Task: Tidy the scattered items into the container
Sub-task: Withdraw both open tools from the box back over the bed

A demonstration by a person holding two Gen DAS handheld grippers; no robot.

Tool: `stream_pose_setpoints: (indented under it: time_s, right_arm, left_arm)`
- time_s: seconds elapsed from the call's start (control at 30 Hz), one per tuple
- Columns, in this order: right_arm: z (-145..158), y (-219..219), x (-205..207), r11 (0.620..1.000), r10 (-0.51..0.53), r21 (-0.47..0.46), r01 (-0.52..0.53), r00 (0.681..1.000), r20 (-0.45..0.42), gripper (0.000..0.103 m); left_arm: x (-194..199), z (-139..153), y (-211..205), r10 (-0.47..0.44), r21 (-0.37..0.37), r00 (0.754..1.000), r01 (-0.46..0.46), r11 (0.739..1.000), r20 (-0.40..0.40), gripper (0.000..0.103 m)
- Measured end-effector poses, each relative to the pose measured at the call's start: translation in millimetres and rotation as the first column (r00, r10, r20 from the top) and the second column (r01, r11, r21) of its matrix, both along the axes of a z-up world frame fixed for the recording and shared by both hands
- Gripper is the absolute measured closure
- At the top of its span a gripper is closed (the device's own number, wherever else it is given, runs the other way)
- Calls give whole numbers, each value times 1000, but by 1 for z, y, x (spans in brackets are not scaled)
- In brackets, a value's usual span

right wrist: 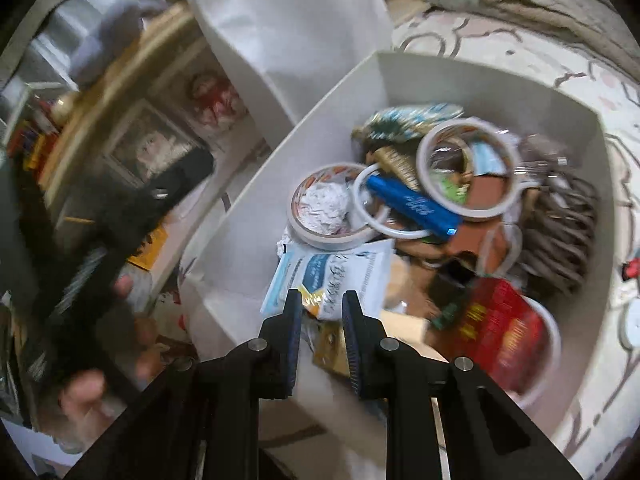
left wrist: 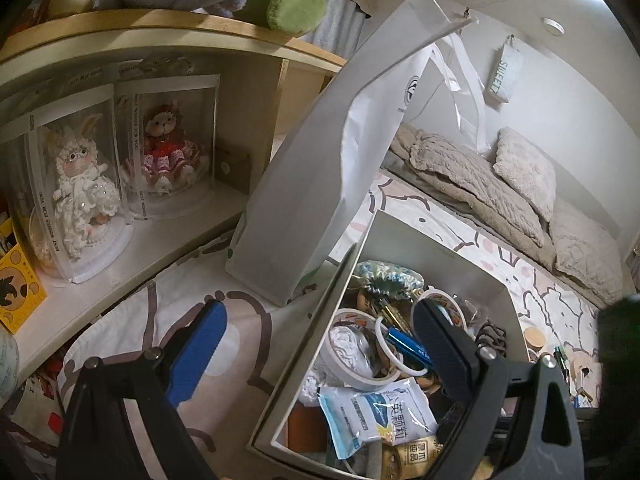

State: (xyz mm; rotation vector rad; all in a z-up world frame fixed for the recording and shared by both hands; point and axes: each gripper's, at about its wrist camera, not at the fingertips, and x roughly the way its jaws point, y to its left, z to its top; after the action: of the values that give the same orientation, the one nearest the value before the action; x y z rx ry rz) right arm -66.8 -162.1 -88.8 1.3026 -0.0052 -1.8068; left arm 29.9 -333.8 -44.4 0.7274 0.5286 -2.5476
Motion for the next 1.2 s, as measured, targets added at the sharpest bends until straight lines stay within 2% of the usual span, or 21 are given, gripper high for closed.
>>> stream_pose_setpoints:
  time_s: [0.13,0.23,0.37,0.43,0.53,0.6,0.67,0.8,0.93,1.2]
  right_arm:
    - [8,17,7,999,1,34,-1,1000,-7,82]
    - [-3,16,1,998,-5,65,3,999,32,82]
    - [-11,11,-10,1000,-22,7,22,998,61,82]
    - [-17,5,-11,998,-24,57,22,999,40,82]
    - [-32,5,-2,997,9,80,-17,995,99,82]
    - [-36,8,7,993,32,115,-41,996,85,82]
    - [-36,15,10,994,25,100,-31,998,65,84]
    - [-36,22,2,998,-14,59,7,993,120,83]
    - [-28,31,0,999,-40,0,40,991,130,83]
    - [8,62,2,985,-122,-124,116,992,-36,83]
  left_arm:
    - [-1,0,2,-5,-5,1000,5,1000,2,8]
    - [-4,1,8,-14,-14,1000,14,1000,6,8]
    - [-6,2,15,-26,-34,1000,26,999,11,8]
    - [-7,2,17,-27,-43,1000,28,999,15,8]
    - [-8,1,18,-34,-44,999,35,998,17,8]
    - [-10,1,19,-36,-43,999,37,998,17,8]
    - [-11,0,21,-43,-44,999,43,998,18,8]
    - [-12,0,24,-52,-49,998,53,997,23,8]
    - [-12,1,26,-58,-50,998,59,997,22,8]
    - [-14,2,33,-80,-60,996,81,995,27,8]
